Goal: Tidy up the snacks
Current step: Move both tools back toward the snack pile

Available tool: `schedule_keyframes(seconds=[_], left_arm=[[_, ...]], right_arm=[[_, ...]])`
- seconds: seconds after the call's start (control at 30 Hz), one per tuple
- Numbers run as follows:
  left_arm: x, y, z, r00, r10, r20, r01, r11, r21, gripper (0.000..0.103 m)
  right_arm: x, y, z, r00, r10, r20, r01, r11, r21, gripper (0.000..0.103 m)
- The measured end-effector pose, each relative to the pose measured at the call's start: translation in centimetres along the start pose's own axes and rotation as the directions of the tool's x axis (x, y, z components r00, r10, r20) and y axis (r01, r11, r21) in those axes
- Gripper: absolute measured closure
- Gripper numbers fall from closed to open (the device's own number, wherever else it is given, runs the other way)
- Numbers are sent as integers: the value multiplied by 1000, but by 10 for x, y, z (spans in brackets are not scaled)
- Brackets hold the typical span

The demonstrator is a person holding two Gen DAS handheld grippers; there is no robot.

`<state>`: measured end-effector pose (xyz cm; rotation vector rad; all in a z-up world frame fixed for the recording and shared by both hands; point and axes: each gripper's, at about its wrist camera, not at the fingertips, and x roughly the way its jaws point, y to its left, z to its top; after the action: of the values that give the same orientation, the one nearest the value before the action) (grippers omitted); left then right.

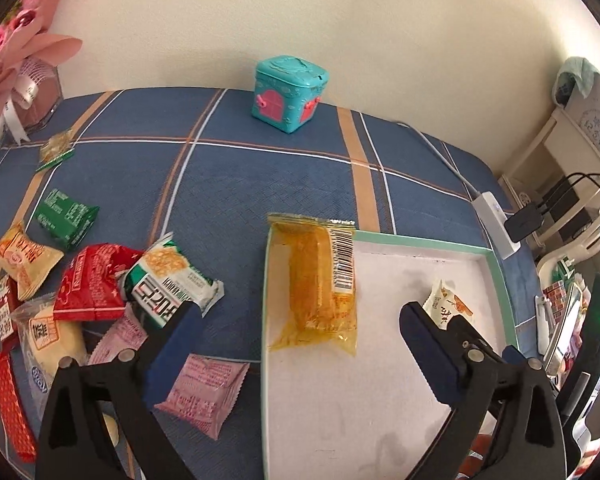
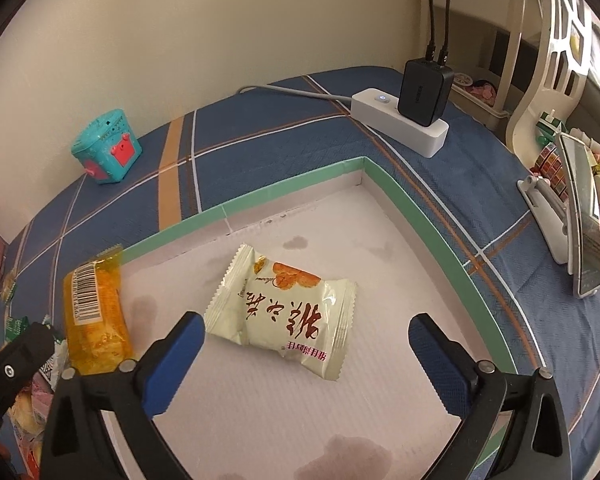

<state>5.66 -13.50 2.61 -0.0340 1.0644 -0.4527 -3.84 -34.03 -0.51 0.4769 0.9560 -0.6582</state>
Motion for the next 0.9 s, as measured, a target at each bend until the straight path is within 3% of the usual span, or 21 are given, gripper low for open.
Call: schedule_keyframes(seconds=[0.37, 0.57, 0.7, 0.9], left_arm=[[-31, 30, -19, 997, 64, 31, -62, 996, -66, 4], [-42, 43, -33, 996, 93, 14, -91, 993, -79, 3], [-49, 47, -41, 998, 58, -8, -59, 994, -92, 3], [-57, 50, -55, 996, 72, -57, -78, 990, -115, 4]], right_arm=[[-34, 7, -16, 999, 3, 39, -1, 999, -47, 0], [-47, 13, -32, 999, 50, 15, -49, 997, -62, 0], [-56, 20, -45, 998, 70, -2, -70, 994, -79, 0], [-72, 27, -63, 994, 110, -16, -111, 990, -90, 0]])
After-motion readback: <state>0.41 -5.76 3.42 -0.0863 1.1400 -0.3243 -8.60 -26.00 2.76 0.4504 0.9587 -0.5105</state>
